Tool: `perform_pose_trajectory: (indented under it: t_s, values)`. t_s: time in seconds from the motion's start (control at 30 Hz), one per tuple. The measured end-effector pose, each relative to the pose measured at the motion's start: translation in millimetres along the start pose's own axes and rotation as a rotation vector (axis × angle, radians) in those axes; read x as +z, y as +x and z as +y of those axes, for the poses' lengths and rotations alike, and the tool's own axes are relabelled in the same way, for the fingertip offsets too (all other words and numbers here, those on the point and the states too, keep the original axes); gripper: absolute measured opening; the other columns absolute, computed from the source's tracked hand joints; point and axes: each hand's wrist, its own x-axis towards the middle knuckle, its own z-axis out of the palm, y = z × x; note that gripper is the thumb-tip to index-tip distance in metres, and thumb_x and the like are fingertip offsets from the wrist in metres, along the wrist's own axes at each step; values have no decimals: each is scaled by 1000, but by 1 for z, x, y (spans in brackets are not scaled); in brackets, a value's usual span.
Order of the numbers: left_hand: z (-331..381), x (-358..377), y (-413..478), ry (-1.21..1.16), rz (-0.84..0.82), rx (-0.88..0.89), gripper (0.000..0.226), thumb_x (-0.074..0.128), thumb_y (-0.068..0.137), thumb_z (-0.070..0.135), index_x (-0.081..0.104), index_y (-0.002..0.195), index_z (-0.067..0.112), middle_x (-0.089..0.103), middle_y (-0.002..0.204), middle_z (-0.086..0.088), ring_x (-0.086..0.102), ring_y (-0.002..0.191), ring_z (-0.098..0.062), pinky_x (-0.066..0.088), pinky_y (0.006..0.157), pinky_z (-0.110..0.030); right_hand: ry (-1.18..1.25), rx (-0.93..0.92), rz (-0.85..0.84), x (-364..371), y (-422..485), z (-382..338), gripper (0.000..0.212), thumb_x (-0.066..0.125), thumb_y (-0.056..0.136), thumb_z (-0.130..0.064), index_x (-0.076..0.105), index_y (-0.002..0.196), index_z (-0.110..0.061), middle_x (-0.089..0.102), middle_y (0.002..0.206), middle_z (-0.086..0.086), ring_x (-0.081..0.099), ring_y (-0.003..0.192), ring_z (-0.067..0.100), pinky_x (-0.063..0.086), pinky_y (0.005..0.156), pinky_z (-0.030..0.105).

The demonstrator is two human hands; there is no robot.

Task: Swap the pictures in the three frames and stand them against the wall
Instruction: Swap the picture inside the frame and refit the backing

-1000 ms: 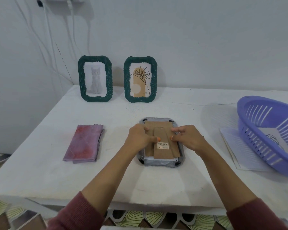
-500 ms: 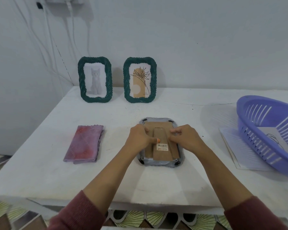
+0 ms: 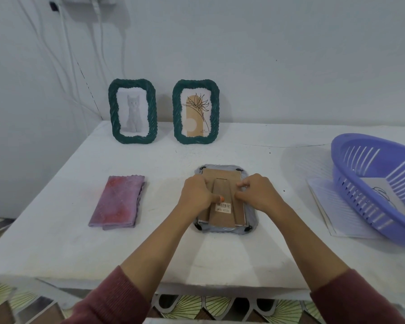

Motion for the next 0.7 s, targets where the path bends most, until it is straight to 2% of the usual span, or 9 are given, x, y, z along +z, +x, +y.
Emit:
perform_pose_trajectory:
  t_s: [0.07, 0.2, 0.27, 0.33, 0.4, 0.47, 0.57, 0.7]
  values:
    - [-1, 1, 1, 19, 14, 16, 55, 77, 71, 27, 24, 60, 28, 29, 65, 13, 27, 56, 2, 24, 53, -13, -10, 12, -3, 0, 0, 0, 30, 59, 80, -9, 66, 107, 3, 67, 110, 21, 60, 79, 25, 47, 73, 30]
    - [-2, 4, 2, 73, 24, 30, 50, 77, 71, 30, 29, 60, 28, 37, 67, 10, 40, 62, -6, 32, 56, -15, -10, 9, 8, 0, -1, -1, 31, 60, 80, -11, 66, 106, 4, 66, 111, 22, 63, 99, 34, 51, 85, 38]
    - [-1, 4, 1, 130, 32, 42, 38, 76, 72, 32, 40, 63, 24, 48, 75, 3, 48, 77, -15, 39, 64, -23, 1, 6, 11, 0, -1, 0, 30, 61, 82, -14, 66, 109, -2, 67, 114, 14, 62, 102, 28, 49, 83, 31]
    - [-1, 3, 1, 136, 35, 43, 32, 76, 71, 33, 48, 66, 18, 50, 74, 1, 50, 75, -17, 37, 60, -23, 15, 8, 10, 1, 0, 1, 34, 62, 82, -16, 64, 114, -6, 65, 119, 9, 60, 106, 23, 43, 81, 25]
    - [0, 4, 0, 130, 30, 33, 40, 75, 72, 32, 41, 58, 16, 43, 62, 2, 43, 59, -12, 29, 49, -20, 20, 6, 10, 2, 1, 2, 36, 63, 82, -17, 62, 116, -6, 64, 120, 9, 59, 108, 23, 43, 83, 25]
    - [0, 5, -1, 134, 33, 20, 45, 75, 73, 32, 37, 55, 15, 39, 58, 2, 37, 52, -9, 25, 46, -20, 9, 8, 12, 2, 1, 2, 36, 63, 81, -16, 63, 115, -6, 64, 120, 10, 59, 108, 24, 47, 89, 30]
    - [2, 6, -4, 155, 45, 18, 47, 74, 74, 32, 35, 54, 15, 37, 59, 1, 42, 62, -16, 24, 45, -21, -10, 2, 22, 3, 1, 2, 34, 63, 81, -16, 64, 114, -7, 65, 117, 10, 60, 106, 26, 48, 93, 37]
    - [3, 8, -6, 165, 71, 37, 48, 73, 75, 32, 32, 55, 16, 35, 60, 2, 43, 72, -18, 23, 45, -20, -27, -14, 41, 5, 0, 4, 31, 61, 81, -17, 65, 111, -8, 67, 111, 10, 61, 101, 26, 48, 88, 35]
